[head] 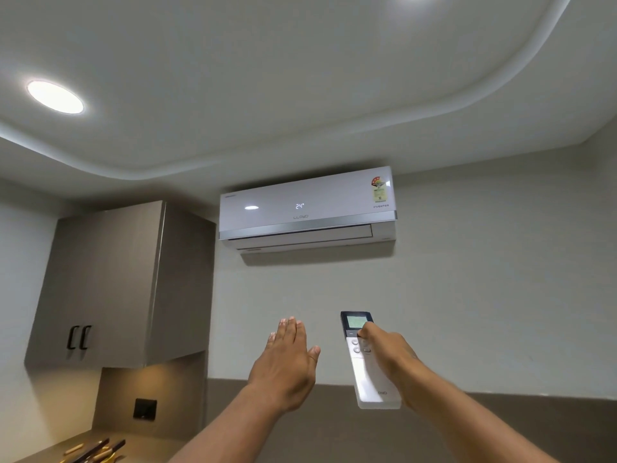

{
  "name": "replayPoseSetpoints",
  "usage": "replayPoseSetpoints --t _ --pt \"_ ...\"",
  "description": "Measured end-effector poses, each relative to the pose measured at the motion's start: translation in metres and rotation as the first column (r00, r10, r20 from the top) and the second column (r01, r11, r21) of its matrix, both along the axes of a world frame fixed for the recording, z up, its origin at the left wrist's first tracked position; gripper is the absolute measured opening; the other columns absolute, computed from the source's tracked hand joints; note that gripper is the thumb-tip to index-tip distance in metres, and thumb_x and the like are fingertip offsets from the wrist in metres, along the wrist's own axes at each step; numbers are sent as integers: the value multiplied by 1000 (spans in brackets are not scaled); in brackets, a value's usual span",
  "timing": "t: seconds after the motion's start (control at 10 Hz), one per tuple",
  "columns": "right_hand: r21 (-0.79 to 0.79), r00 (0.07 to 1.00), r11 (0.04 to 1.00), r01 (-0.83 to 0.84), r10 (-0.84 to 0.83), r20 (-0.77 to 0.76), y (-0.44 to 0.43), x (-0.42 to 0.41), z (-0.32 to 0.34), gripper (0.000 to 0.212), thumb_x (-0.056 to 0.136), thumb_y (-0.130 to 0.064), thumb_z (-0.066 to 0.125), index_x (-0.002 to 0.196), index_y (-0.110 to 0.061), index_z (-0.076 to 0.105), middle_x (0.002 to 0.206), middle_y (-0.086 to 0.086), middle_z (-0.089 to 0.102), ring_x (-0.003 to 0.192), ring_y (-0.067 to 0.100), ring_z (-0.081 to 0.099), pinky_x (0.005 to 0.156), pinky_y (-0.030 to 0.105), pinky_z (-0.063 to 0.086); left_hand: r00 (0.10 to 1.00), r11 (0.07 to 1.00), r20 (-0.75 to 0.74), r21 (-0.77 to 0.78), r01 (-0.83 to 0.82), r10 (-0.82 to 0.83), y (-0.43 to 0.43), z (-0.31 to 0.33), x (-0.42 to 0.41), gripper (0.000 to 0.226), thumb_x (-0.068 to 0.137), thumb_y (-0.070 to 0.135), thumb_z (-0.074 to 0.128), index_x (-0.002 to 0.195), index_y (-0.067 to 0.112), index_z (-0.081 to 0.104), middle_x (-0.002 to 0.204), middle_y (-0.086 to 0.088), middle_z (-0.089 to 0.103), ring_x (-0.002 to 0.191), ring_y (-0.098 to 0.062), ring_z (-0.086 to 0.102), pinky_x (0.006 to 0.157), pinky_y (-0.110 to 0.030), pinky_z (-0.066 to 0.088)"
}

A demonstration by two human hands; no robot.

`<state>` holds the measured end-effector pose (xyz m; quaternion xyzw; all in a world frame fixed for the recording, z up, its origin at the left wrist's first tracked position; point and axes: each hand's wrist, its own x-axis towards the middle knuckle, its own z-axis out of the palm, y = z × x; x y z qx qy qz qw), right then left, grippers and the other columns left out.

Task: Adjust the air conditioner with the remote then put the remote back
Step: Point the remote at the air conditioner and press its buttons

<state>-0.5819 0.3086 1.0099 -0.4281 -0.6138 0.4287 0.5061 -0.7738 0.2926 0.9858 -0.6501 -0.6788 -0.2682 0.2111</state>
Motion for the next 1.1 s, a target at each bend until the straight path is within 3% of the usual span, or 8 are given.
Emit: replayPoseSetpoints --t 0.4,0.6,0.8,1.1 --pt "-36 1000 999 9 -9 -4 4 7 -6 25 79 -34 52 71 -11 60 58 7 62 47 24 57 51 23 42 1000 1000 -8 -12 21 -21 4 -7 4 64 100 46 13 152 12 -5 163 -5 -8 148 -16 -11 117 -32 -5" --pt "-8 1000 1000 -2 2 20 7 8 -8 22 77 -33 52 70 -13 59 46 2 58 40 22 54 48 21 40 1000 1000 -18 -12 11 -12 9 -9 3 65 100 47 12 152 12 -5 163 -5 -8 148 -16 -10 116 -31 -5" --pt "34 996 995 -93 92 19 12 5 -10 17 76 -27 54 70 -12 58 53 5 61 44 23 56 50 24 41 1000 1000 -22 -1 9 -9 12 -9 1 65 100 47 13 153 13 -4 163 -5 -7 148 -16 -9 115 -30 -6" --pt "58 997 996 -69 68 22 18 6 -8 17 76 -27 52 66 -14 56 53 4 59 46 24 53 53 26 40 1000 1000 -17 0 -3 3 12 -9 -3 65 100 47 12 152 12 -5 163 -5 -8 148 -16 -10 116 -31 -5"
